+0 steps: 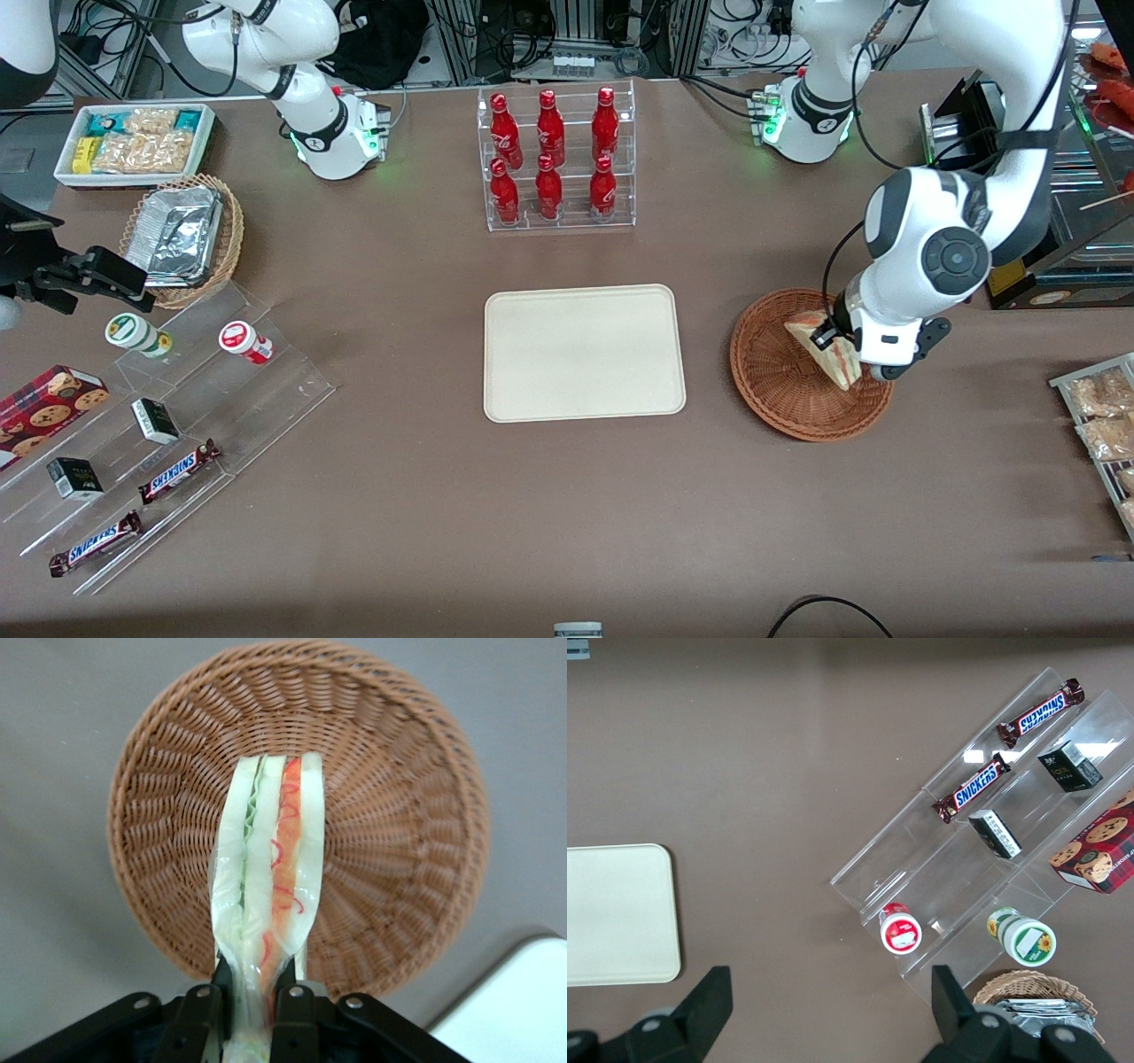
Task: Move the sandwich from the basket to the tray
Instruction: 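Lift the sandwich out of the basket and carry it over the tray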
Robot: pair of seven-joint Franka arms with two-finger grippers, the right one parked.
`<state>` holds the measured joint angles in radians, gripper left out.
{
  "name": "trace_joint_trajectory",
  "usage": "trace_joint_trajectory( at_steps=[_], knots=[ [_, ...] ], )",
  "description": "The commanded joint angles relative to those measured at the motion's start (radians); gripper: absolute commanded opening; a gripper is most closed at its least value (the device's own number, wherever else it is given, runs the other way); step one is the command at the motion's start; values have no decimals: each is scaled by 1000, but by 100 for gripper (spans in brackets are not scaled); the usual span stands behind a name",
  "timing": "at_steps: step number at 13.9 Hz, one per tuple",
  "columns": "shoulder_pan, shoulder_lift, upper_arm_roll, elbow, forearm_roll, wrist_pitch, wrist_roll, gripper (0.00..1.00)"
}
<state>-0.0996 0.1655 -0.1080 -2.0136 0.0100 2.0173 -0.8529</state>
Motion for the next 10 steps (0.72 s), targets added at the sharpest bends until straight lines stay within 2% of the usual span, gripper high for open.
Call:
trace_joint_trajectory(
  at_steps=[1,6,10],
  knots=[
    [-38,25,-2,61,14,-51,63,7],
    [-170,90,-6,125,14,-52,169,7],
    [-288,204,-9,237,-1,-54,156,6]
  ],
)
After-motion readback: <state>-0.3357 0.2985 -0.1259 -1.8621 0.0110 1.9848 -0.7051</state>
